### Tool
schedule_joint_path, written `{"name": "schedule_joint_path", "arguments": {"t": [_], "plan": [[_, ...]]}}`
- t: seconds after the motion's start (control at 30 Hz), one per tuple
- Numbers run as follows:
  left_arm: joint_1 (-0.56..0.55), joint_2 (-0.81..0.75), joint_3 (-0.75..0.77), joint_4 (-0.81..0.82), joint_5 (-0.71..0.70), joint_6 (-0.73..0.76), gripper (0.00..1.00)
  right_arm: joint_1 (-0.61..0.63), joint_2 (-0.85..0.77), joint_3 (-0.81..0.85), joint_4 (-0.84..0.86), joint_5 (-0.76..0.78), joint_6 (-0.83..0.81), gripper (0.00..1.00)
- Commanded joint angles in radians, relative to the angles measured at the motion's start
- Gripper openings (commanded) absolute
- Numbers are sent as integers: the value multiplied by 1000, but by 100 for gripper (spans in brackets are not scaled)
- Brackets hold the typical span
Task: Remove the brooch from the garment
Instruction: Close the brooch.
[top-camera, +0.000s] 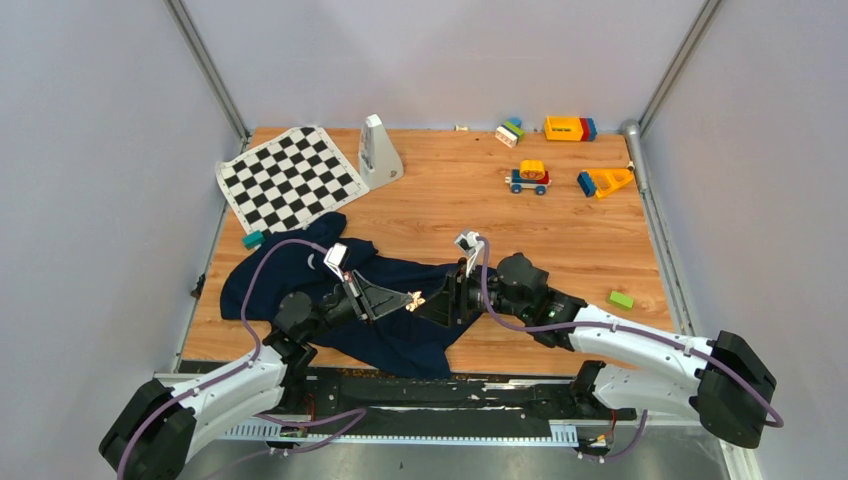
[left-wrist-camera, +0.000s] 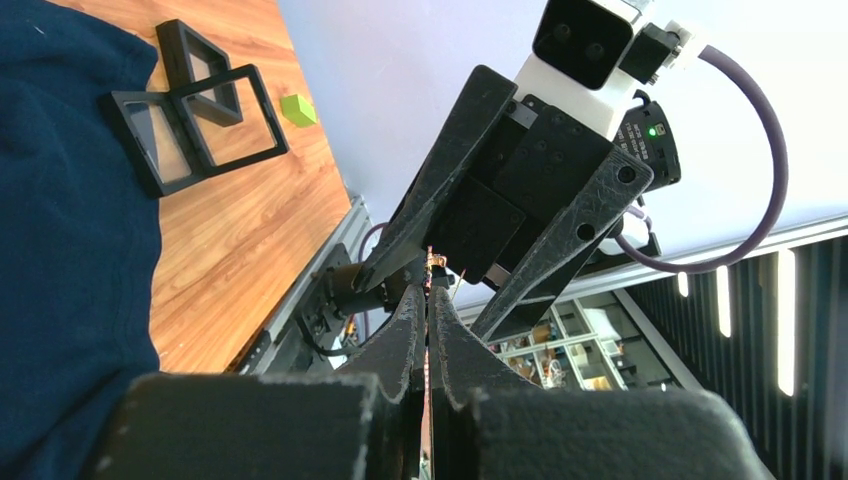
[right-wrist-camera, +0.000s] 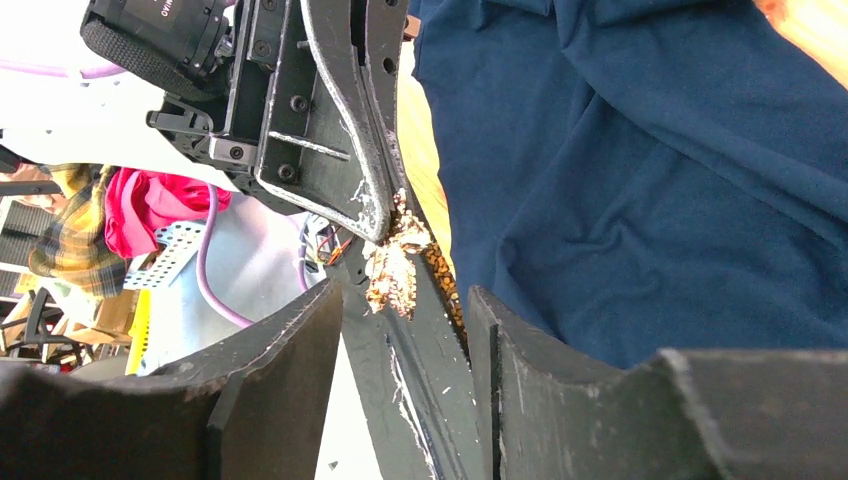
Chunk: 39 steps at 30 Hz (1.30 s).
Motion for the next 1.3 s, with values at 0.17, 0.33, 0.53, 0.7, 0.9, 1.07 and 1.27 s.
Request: {"name": "schedule_joint_path", "arguments": {"t": [0.17,0.33,0.53,0.7,0.9,1.07,1.27], "plan": [[-2,-4,5,80,11,-20,0,-44,-3,26,91,-83,71,53],[-2,-4,3,82,10,-17,0,-67,19,28,114,-128,135,51],[-3,-4,1,86,8,-19,0,-67,43,35,121,-141,171,47],[-2,-4,0,87,9,-19,0,-68,54,37,122,-138,181,41],[-3,-4,-3,89,9,-15,0,-74,83,45,128,-154,226,34],[-2,-4,-1,101,20,-9,0,-94,105,32,169,-208,288,26],[-4,-8,-2,113,23,6,0,-117,116,8,224,-253,338,21]]}}
